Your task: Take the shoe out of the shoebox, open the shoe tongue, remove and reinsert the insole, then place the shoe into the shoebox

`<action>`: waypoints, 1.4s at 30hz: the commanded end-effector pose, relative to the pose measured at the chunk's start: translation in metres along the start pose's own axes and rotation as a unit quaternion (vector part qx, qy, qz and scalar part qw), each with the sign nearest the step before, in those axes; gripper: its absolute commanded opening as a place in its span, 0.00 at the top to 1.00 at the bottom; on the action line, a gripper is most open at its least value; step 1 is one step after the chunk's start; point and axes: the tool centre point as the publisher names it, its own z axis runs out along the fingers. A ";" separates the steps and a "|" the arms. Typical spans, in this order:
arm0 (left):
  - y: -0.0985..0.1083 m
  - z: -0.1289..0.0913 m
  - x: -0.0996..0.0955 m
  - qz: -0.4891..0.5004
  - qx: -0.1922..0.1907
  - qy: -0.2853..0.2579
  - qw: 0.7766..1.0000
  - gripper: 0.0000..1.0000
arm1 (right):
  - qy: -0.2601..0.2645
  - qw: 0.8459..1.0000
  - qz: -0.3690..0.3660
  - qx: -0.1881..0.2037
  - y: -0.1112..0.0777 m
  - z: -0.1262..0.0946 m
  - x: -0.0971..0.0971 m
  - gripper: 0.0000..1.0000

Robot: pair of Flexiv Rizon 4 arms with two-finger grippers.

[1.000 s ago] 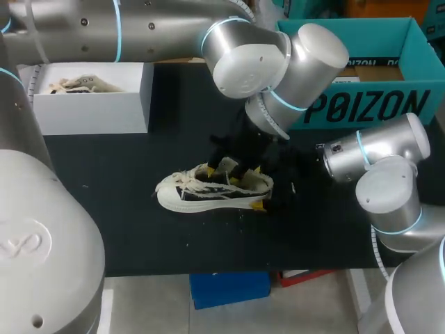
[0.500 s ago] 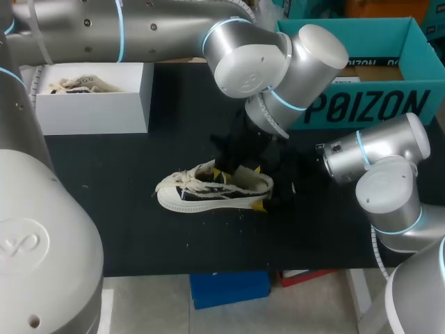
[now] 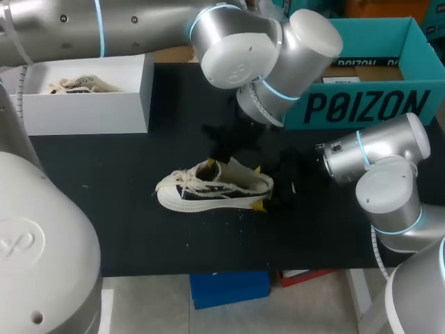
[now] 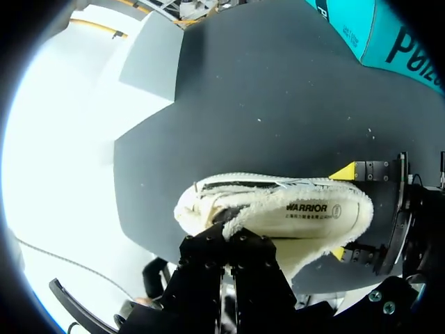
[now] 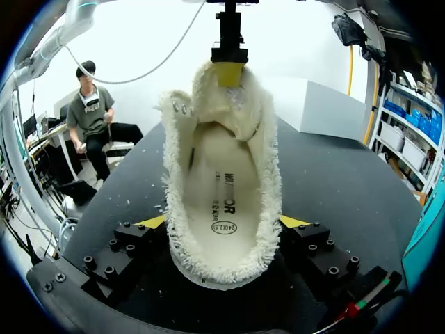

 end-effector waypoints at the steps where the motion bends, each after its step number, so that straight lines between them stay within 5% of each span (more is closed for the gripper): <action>1: 0.006 -0.004 -0.018 -0.008 0.011 0.017 1.000 1.00 | 0.000 1.000 0.001 0.001 0.000 0.002 -0.001 1.00; 11: 0.011 -0.009 -0.038 -0.029 0.037 0.013 0.999 1.00 | 0.000 1.000 0.001 0.001 0.000 0.002 -0.001 1.00; 24: 0.022 0.019 -0.058 -0.037 0.020 -0.011 0.999 1.00 | 0.000 1.000 0.001 0.001 0.000 0.002 -0.001 1.00; 26: 0.023 0.021 -0.062 -0.040 0.018 -0.013 0.999 0.43 | 0.000 1.000 0.001 0.001 0.000 0.002 -0.001 1.00; 27: 0.023 0.022 -0.065 -0.043 0.018 -0.013 0.999 0.00 | 0.000 1.000 0.001 0.001 0.000 0.002 -0.001 1.00; 42: 0.027 0.020 -0.093 -0.078 0.025 -0.010 0.997 0.00 | 0.000 1.000 0.001 0.001 0.000 0.002 -0.001 1.00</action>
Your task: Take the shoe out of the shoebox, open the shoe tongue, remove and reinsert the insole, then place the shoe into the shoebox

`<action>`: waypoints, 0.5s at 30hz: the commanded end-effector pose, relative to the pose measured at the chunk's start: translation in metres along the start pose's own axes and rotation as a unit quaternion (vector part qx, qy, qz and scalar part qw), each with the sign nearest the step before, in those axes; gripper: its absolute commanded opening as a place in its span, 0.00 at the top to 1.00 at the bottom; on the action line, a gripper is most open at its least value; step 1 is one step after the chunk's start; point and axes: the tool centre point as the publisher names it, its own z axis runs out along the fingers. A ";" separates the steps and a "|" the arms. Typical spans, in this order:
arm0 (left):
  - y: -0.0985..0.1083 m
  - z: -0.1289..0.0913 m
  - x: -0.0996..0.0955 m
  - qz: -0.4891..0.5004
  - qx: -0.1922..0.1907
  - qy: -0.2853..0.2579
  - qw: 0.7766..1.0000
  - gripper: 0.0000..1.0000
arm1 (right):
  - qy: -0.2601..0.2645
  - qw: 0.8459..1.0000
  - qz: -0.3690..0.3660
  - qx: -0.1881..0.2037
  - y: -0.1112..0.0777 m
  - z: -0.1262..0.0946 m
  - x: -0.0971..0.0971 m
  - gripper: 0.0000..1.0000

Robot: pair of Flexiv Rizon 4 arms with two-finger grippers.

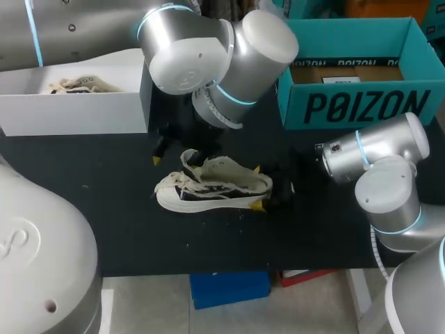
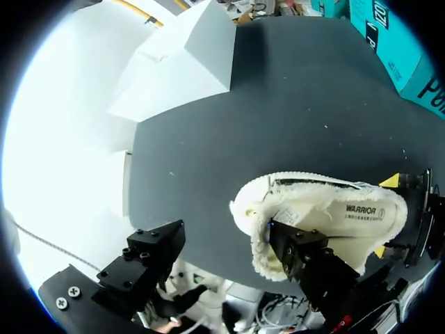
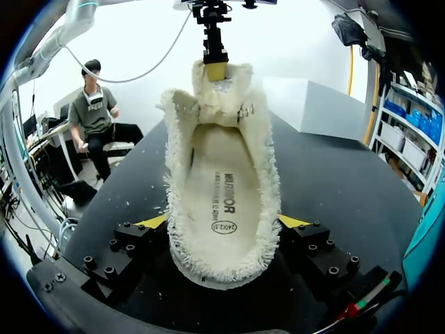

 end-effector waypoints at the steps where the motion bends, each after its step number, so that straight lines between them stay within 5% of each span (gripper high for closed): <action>1: 0.004 -0.001 -0.013 -0.007 0.006 0.003 1.000 0.00 | -0.001 1.000 0.001 0.001 -0.001 0.001 -0.001 1.00; 15: 0.018 0.023 -0.028 -0.025 -0.031 -0.012 0.999 0.00 | -0.001 1.000 0.001 0.001 -0.001 0.001 -0.001 1.00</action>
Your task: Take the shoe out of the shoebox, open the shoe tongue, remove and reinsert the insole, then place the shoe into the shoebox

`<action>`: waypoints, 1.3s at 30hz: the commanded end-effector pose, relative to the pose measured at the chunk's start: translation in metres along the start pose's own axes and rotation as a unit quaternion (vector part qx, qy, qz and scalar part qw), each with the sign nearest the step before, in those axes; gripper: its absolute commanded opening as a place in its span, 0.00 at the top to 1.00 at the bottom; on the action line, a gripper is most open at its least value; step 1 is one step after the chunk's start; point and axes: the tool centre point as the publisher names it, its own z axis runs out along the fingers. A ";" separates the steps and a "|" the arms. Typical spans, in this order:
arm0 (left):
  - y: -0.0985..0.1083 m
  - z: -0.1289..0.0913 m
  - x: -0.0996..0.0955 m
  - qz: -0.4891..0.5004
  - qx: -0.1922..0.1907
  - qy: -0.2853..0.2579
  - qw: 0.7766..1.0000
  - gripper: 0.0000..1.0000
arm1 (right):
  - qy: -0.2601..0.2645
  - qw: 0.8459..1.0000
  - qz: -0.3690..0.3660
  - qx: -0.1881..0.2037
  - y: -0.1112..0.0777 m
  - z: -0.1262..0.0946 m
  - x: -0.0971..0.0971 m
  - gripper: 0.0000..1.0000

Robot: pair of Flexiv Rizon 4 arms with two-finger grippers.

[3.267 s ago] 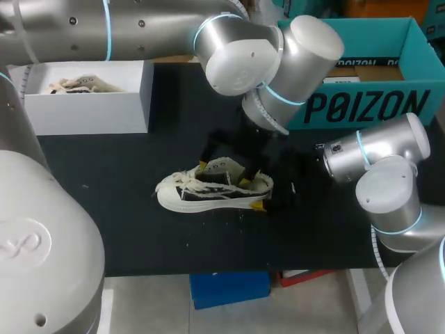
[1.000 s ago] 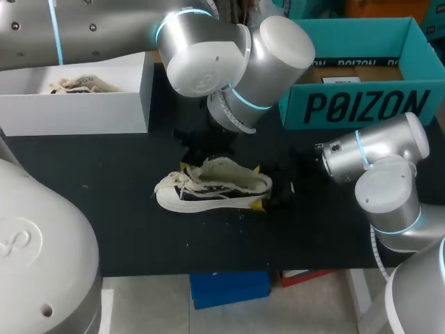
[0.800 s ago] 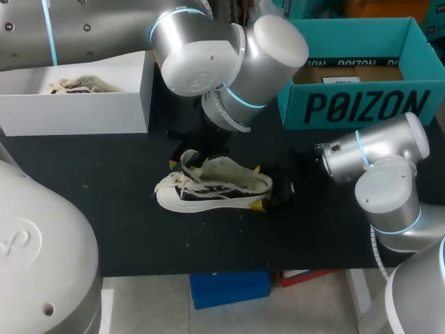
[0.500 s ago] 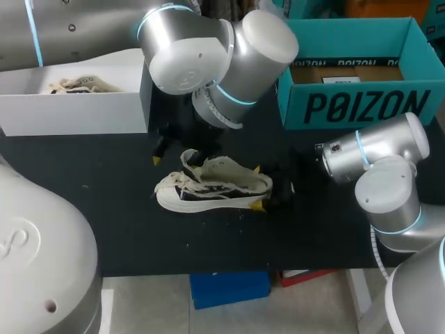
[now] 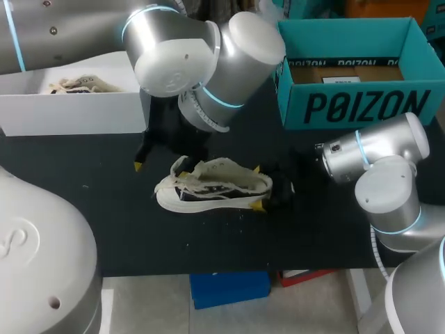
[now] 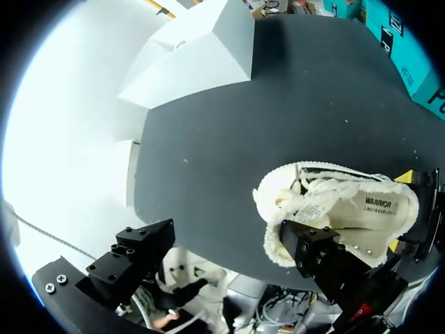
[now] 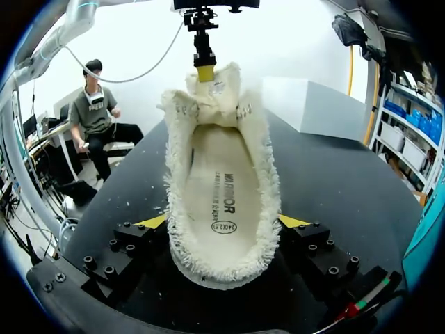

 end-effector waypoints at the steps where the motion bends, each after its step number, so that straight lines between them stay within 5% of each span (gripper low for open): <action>1: -0.002 0.014 -0.001 -0.004 -0.011 0.001 1.000 0.00 | -0.001 1.000 0.001 0.001 -0.001 0.001 -0.001 1.00; 26: -0.004 0.051 -0.009 -0.023 -0.062 0.000 0.998 0.00 | -0.001 1.000 0.001 0.001 -0.001 0.001 -0.001 1.00; 33: -0.008 0.030 -0.015 0.010 -0.021 0.023 0.999 0.00 | -0.001 1.000 0.001 0.001 -0.001 0.001 -0.001 1.00; 39: -0.020 -0.003 -0.020 0.093 0.055 0.064 0.992 0.00 | -0.001 1.000 0.001 0.001 -0.001 0.001 -0.001 1.00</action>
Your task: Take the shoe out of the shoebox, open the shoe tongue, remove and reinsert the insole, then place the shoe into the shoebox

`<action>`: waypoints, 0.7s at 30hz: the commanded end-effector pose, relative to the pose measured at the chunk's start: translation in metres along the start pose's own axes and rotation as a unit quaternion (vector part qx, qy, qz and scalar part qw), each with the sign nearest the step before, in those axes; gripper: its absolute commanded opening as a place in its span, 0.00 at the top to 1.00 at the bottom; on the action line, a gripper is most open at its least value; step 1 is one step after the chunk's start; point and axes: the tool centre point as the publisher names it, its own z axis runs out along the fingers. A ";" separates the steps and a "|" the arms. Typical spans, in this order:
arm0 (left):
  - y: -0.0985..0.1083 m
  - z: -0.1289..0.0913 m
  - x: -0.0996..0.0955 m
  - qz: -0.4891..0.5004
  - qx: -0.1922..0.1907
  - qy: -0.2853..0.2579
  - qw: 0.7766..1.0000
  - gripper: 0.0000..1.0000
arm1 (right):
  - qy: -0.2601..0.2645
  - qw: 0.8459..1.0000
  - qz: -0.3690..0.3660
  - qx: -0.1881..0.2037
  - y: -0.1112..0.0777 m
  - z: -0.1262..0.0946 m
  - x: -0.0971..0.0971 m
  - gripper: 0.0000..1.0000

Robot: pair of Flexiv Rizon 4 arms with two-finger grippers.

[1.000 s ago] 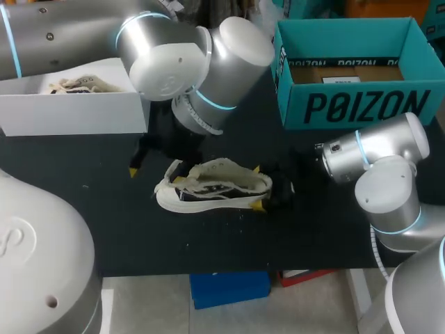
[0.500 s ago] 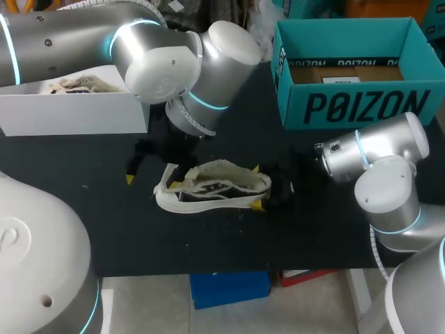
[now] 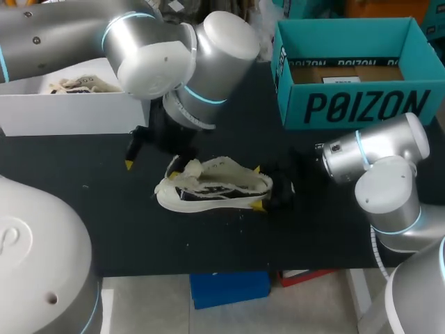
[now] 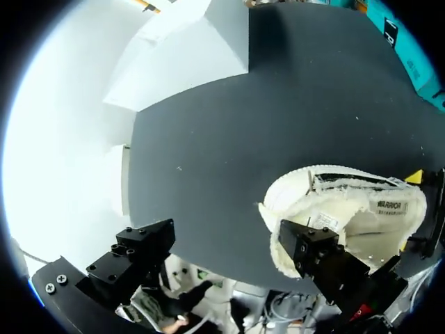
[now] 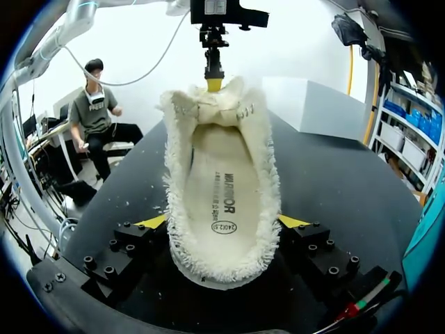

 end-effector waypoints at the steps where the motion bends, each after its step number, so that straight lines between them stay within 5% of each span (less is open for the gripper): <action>1: 0.000 -0.027 -0.016 0.071 0.074 0.049 0.994 0.00 | 0.000 1.000 0.001 0.001 -0.001 0.001 -0.001 1.00; 2: -0.002 -0.032 -0.017 0.087 0.083 0.066 0.991 0.00 | 0.000 1.000 0.001 0.001 -0.001 0.001 -0.001 1.00; 4: -0.010 -0.047 -0.018 0.147 0.120 0.094 0.977 0.55 | 0.000 1.000 0.001 0.001 -0.001 0.001 -0.001 1.00; 6: -0.017 -0.060 -0.016 0.217 0.134 0.132 0.958 0.95 | 0.000 1.000 0.001 0.001 -0.001 0.001 -0.001 1.00; 10: -0.026 -0.085 -0.003 0.385 0.166 0.220 0.881 1.00 | 0.000 1.000 0.001 0.001 -0.001 0.001 -0.001 1.00; 15: -0.031 -0.107 0.021 0.586 0.174 0.329 0.720 1.00 | 0.000 1.000 0.001 0.001 -0.001 0.001 -0.001 1.00; 21: -0.037 -0.125 0.038 0.643 0.153 0.375 0.650 1.00 | 0.000 1.000 0.001 0.001 -0.001 0.001 -0.001 1.00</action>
